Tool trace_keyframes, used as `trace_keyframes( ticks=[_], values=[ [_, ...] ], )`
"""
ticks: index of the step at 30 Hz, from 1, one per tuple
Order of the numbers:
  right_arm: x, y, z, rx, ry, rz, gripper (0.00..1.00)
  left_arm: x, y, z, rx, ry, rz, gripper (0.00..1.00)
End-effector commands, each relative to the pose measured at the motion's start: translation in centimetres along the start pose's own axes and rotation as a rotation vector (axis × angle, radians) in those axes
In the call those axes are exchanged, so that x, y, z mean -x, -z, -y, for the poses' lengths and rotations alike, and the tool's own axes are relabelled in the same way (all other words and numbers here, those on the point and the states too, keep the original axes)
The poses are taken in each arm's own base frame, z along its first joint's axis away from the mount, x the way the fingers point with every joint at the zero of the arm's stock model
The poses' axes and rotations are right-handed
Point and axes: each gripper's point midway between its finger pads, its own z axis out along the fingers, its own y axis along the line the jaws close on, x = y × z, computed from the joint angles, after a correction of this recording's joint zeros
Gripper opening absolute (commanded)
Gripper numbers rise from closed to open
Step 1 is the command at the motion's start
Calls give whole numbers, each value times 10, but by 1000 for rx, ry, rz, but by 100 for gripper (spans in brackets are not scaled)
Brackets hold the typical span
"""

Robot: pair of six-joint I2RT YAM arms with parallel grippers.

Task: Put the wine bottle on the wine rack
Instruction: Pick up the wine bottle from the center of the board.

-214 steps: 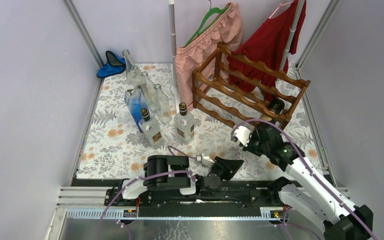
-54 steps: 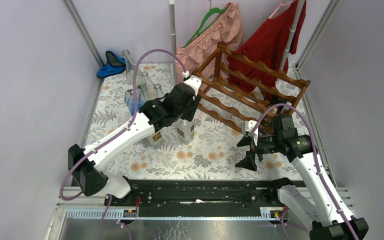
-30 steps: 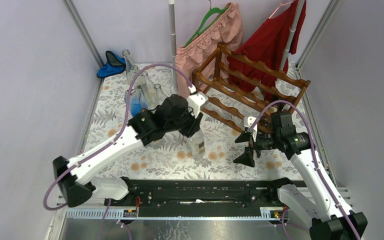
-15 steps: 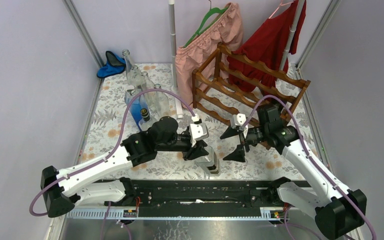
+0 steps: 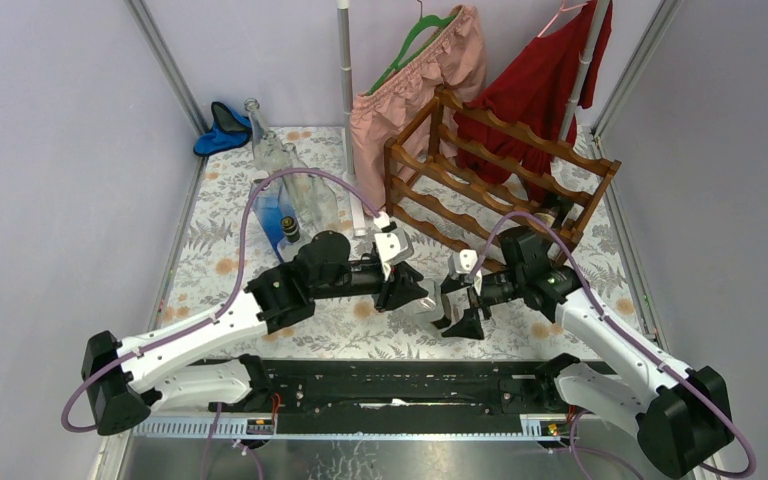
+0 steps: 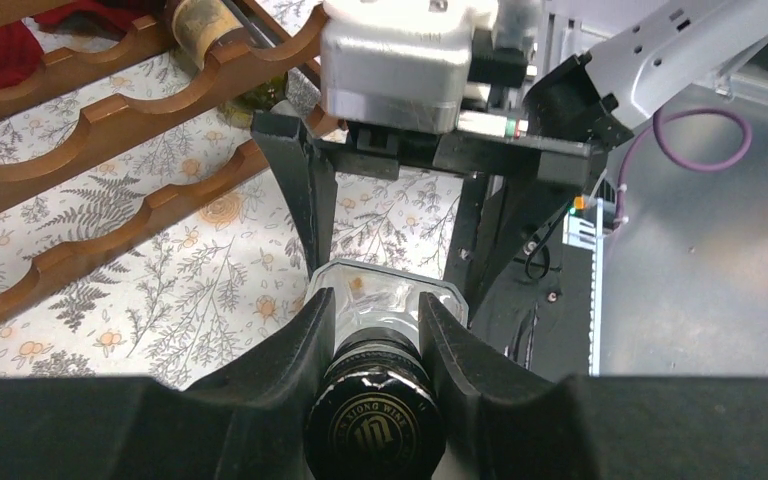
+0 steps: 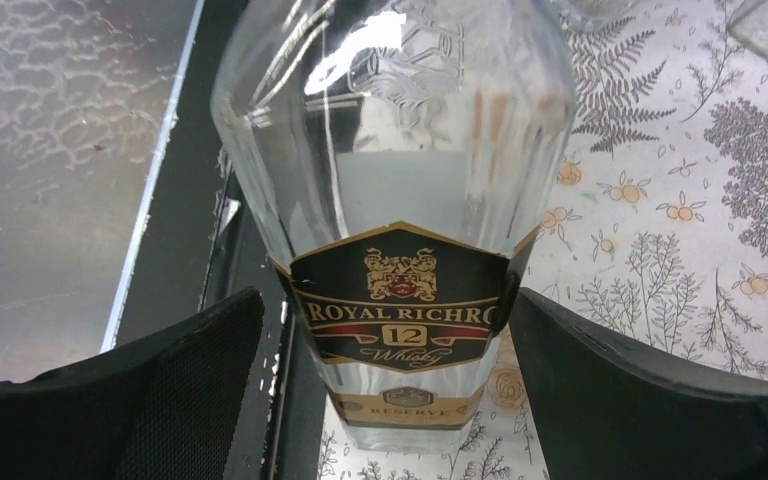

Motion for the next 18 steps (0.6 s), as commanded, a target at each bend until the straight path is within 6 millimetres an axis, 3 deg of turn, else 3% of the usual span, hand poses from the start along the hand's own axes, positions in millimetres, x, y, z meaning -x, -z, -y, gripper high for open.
trace_keyframes(
  ticks=[1,12,18],
  values=[
    [0,-4,10,-30,94,-5,100,89,16,10,-29,-25,346,0],
    [-8,-10,4,10,93,3,98,94,30,13,-32,2,450,0],
    [-13,-12,-1,50,82,-2,92,92,40,13,-36,26,508,0]
  ],
)
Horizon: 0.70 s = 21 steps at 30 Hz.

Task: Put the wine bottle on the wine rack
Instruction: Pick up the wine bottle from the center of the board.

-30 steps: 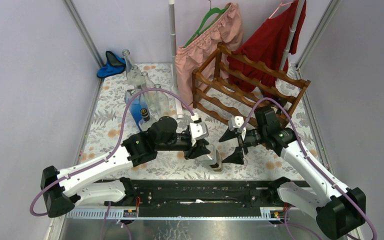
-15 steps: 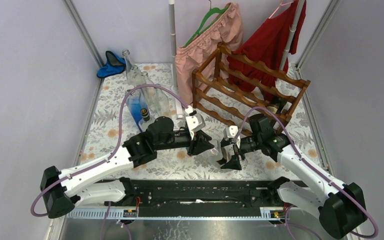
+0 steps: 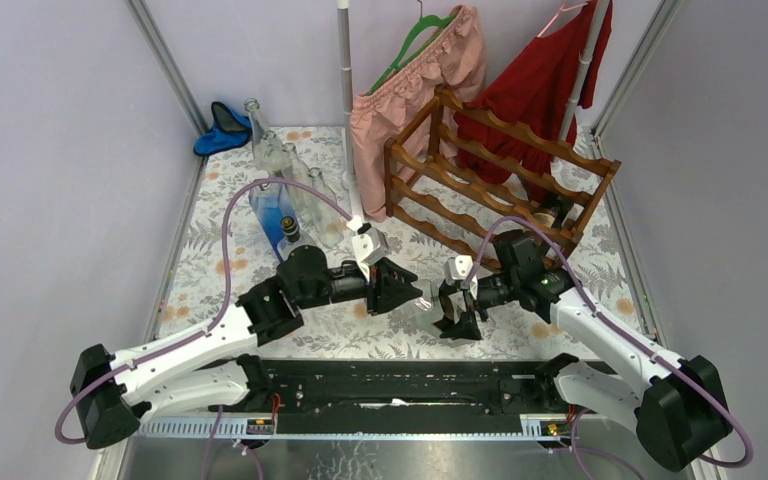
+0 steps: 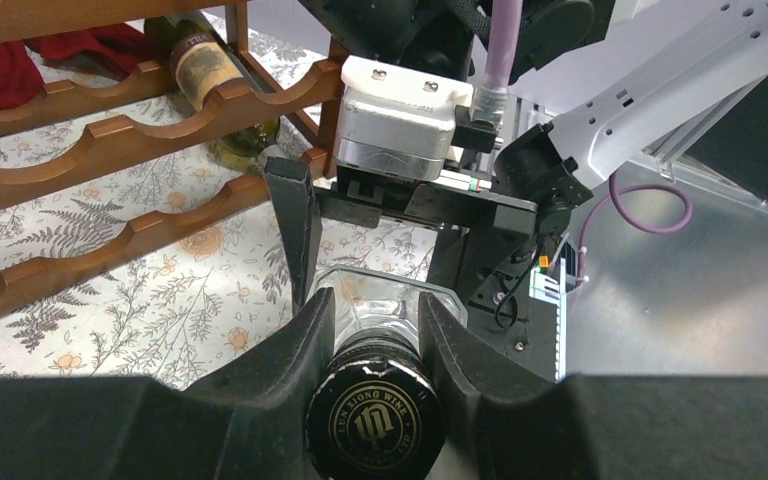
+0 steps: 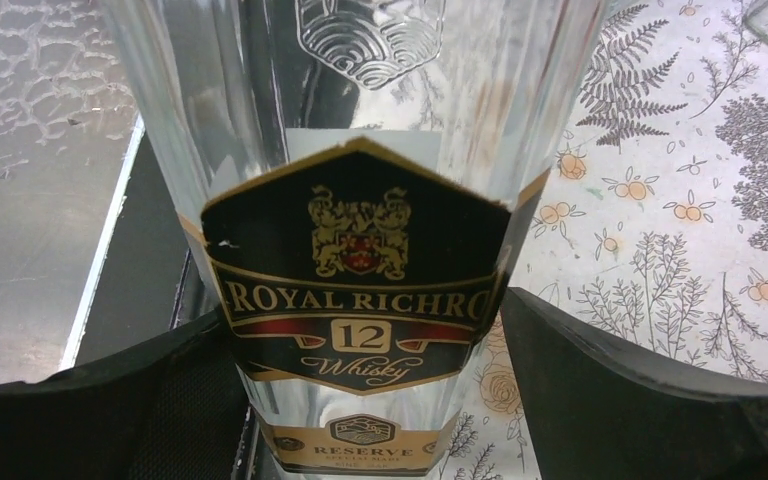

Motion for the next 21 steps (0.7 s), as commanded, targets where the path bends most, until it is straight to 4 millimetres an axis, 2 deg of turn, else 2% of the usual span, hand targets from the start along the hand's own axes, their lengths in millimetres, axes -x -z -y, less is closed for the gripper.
trace_keyframes(
  ticks=[1,9,17,21],
  values=[
    [8,-3,-4,47,46,31,91,88,17,20,-62,-65,357,0],
    [10,-4,-8,70,31,51,86,86,28,21,-90,-29,460,0],
    [-2,-11,-4,70,-25,15,88,89,33,21,-91,-20,514,0],
    [-8,-15,-3,70,-38,-8,84,89,35,18,-79,-17,533,0]
  ],
)
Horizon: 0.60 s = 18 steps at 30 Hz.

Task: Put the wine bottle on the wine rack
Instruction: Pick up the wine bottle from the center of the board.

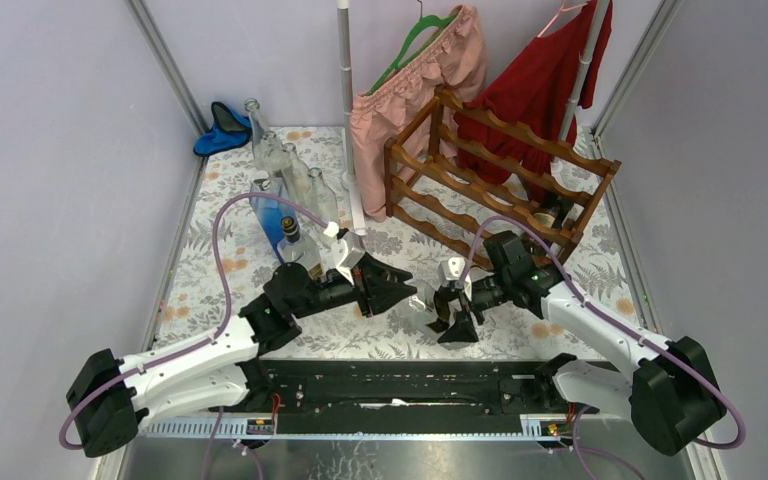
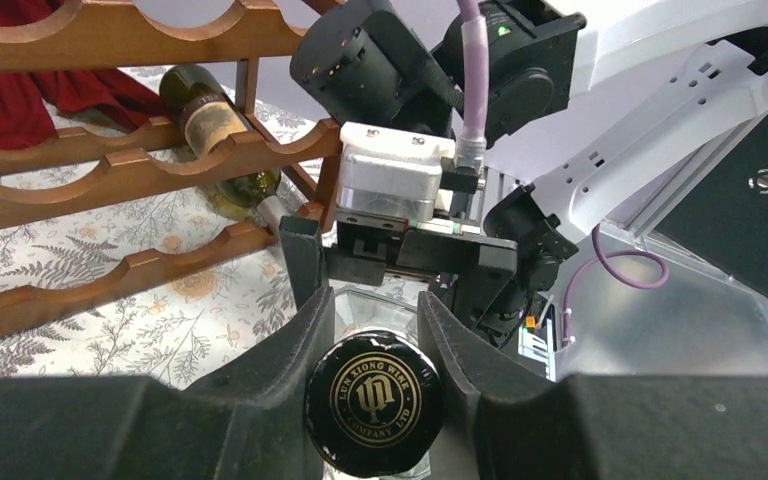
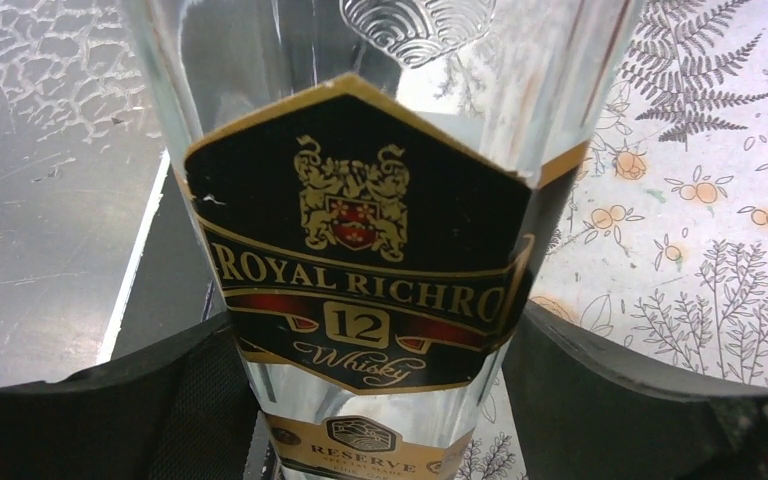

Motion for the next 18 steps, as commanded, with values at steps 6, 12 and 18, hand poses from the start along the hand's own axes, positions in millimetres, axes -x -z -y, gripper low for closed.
trace_keyframes(
  ticks=[6,12,18],
  values=[
    [16,-3,13,-36,10,12,31,85,9,27,-82,-61,327,0],
    [33,11,18,-85,39,-34,4,71,13,17,-16,23,264,18],
    [37,26,19,-118,59,-129,0,47,26,15,58,175,104,93]
  ],
)
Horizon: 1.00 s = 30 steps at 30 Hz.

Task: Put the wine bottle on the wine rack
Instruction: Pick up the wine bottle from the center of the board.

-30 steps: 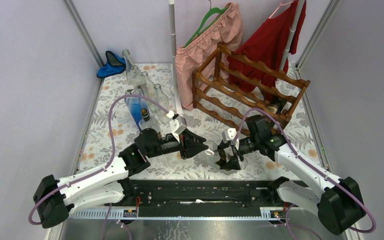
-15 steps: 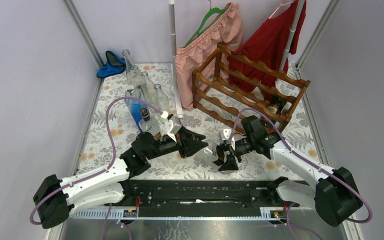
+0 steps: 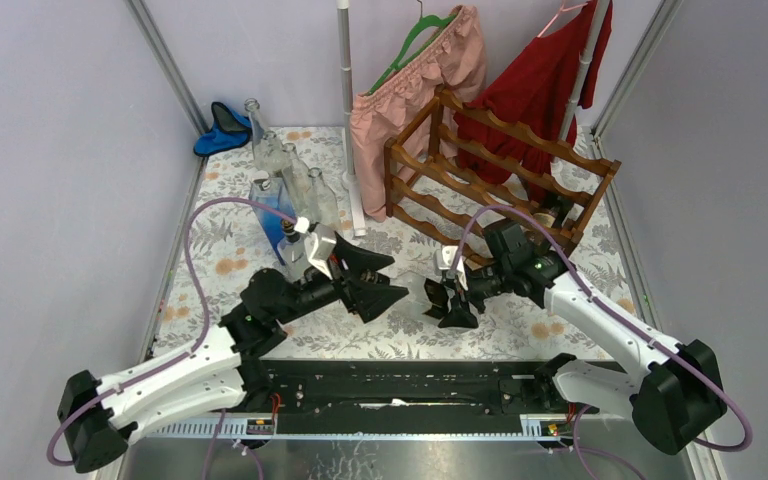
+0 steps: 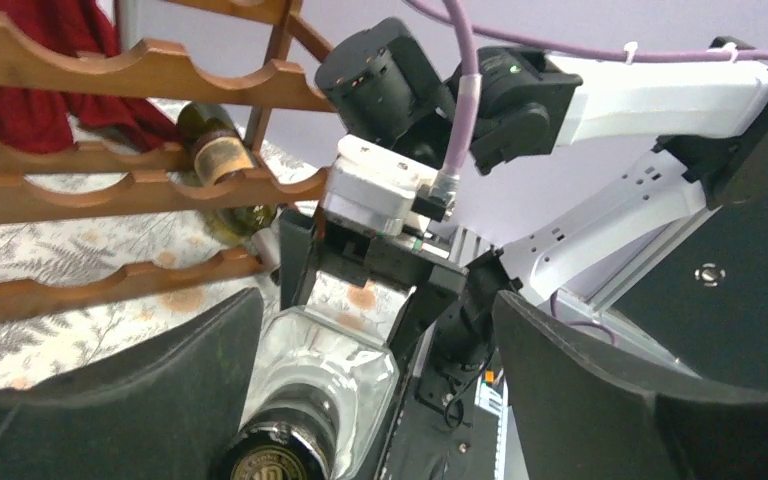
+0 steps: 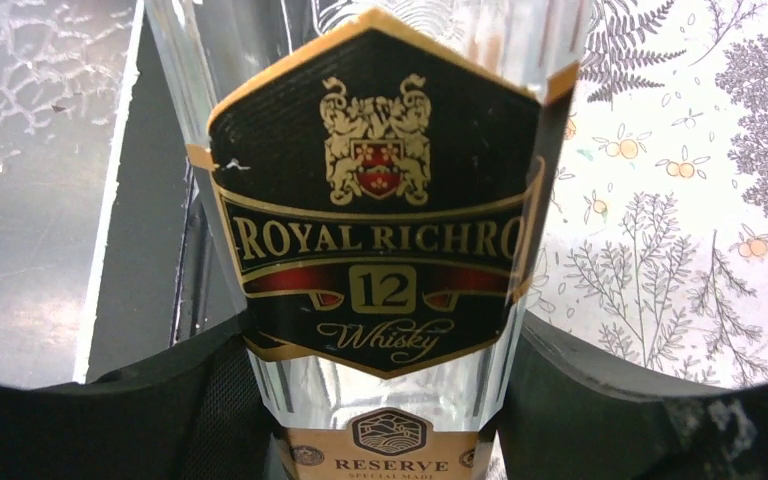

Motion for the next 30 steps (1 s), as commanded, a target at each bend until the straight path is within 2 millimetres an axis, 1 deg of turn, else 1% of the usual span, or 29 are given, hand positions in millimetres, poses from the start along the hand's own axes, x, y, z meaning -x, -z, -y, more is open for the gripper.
trace_keyframes(
  ticks=[1,2,4,6,7,12,14,17,19,22,26,28,30],
  values=[
    [19,17,3,-30,68,-36,0,13,12,13,25,98,-38,98],
    [18,18,2,-24,68,-52,0,10,15,11,51,106,-72,99],
    [14,23,-1,-10,78,-95,0,0,25,0,142,113,-169,99],
    [12,27,-3,-3,94,-124,0,-2,35,-6,221,99,-245,99],
    [11,29,-3,-2,105,-134,0,-10,43,-10,250,99,-299,99],
    [2,32,0,4,182,-193,0,-28,61,-15,296,72,-428,99],
    [-2,33,0,10,200,-216,0,-38,64,-15,282,73,-460,99],
    [-12,28,1,26,194,-243,0,-57,62,-13,238,109,-500,99],
    [-22,24,5,21,186,-273,0,-70,61,-16,230,120,-523,98],
    [-34,21,9,2,207,-308,0,-90,62,-19,175,89,-533,98],
    [-34,23,11,-18,305,-336,0,-114,62,-20,68,25,-523,99],
    [-33,24,11,-21,364,-341,0,-128,63,-25,48,-11,-564,99],
    [-31,22,10,-19,427,-333,0,-141,62,-27,22,2,-627,99]
  ],
)
